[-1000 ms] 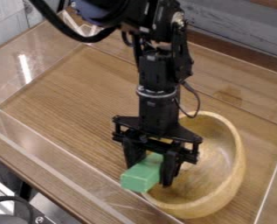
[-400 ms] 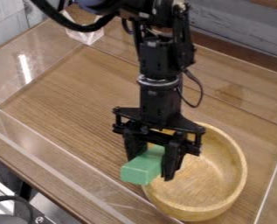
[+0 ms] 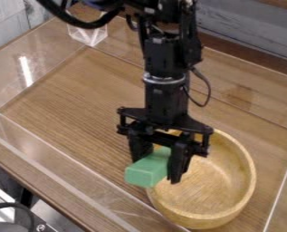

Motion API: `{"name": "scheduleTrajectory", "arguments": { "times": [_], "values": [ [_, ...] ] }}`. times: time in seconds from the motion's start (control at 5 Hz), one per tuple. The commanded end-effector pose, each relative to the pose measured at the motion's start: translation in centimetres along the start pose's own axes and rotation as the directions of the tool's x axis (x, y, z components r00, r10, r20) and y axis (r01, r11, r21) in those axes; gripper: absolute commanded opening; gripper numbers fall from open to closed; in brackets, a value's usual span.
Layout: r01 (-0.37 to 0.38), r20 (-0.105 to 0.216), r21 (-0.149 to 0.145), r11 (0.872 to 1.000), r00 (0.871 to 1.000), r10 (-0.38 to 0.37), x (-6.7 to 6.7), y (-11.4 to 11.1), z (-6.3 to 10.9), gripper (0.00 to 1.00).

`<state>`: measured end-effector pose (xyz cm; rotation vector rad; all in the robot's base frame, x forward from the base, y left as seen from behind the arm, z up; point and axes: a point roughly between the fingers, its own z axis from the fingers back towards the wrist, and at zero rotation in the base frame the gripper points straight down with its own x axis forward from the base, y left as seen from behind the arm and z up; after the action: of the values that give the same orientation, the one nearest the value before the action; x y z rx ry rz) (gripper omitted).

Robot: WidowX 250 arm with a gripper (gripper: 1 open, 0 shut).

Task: Put the green block in the brown bowl

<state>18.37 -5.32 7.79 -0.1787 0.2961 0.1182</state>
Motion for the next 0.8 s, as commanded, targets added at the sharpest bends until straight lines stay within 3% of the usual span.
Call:
{"name": "scheduleTrajectory", "arguments": {
  "times": [0.0, 0.6],
  "values": [
    [0.013, 0.067, -0.024, 1.000, 0.998, -0.011, 0.5, -0.4, 1.8, 0.00],
    [0.048, 0.078, -0.038, 0.998, 0.996, -0.045, 0.6, -0.9, 3.0, 0.00]
  ]
}}
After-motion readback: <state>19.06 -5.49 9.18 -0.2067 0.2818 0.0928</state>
